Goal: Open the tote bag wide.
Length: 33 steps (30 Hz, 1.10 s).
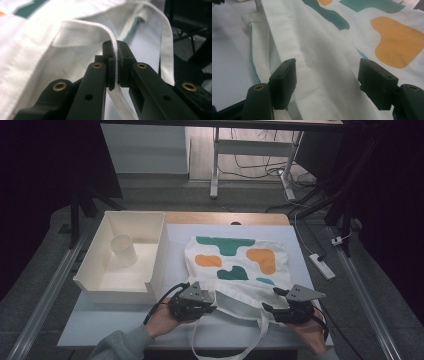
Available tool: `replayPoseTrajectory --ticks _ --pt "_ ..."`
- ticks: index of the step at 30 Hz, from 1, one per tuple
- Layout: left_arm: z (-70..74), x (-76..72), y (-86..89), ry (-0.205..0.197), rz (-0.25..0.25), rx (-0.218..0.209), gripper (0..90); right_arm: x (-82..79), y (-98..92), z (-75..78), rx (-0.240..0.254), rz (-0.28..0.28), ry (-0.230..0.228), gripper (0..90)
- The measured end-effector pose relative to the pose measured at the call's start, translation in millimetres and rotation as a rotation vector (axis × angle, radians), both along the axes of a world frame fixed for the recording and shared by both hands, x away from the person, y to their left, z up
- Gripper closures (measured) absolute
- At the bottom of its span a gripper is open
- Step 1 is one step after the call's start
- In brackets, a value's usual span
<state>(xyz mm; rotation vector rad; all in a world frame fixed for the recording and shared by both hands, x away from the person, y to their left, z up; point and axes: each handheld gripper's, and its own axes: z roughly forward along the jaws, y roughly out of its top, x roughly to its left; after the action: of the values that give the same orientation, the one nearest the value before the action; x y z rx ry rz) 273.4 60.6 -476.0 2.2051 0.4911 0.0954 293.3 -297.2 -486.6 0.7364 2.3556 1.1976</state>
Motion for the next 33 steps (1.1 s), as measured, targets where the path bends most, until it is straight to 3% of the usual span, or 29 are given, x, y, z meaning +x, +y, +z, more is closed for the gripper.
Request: replayPoseTrajectory --ticks 9,19,24,33 --pt "9.2 21.5 -3.9 -0.026 0.055 -0.063 86.1 0.2 0.7 -0.3 0.0 -0.001 0.001 31.6" --pt "13.9 42.1 -4.3 -0.021 0.116 -0.102 86.0 0.3 1.8 -0.5 0.0 -0.005 -0.003 31.6" --pt "12.5 51.5 -7.2 -0.052 0.145 -0.078 86.0 -1.6 4.1 1.8 0.005 -0.005 -0.013 31.8" --pt "12.3 53.1 -5.8 -0.043 0.149 -0.084 85.9 -12.4 22.0 13.1 0.04 0.053 -0.04 32.4"
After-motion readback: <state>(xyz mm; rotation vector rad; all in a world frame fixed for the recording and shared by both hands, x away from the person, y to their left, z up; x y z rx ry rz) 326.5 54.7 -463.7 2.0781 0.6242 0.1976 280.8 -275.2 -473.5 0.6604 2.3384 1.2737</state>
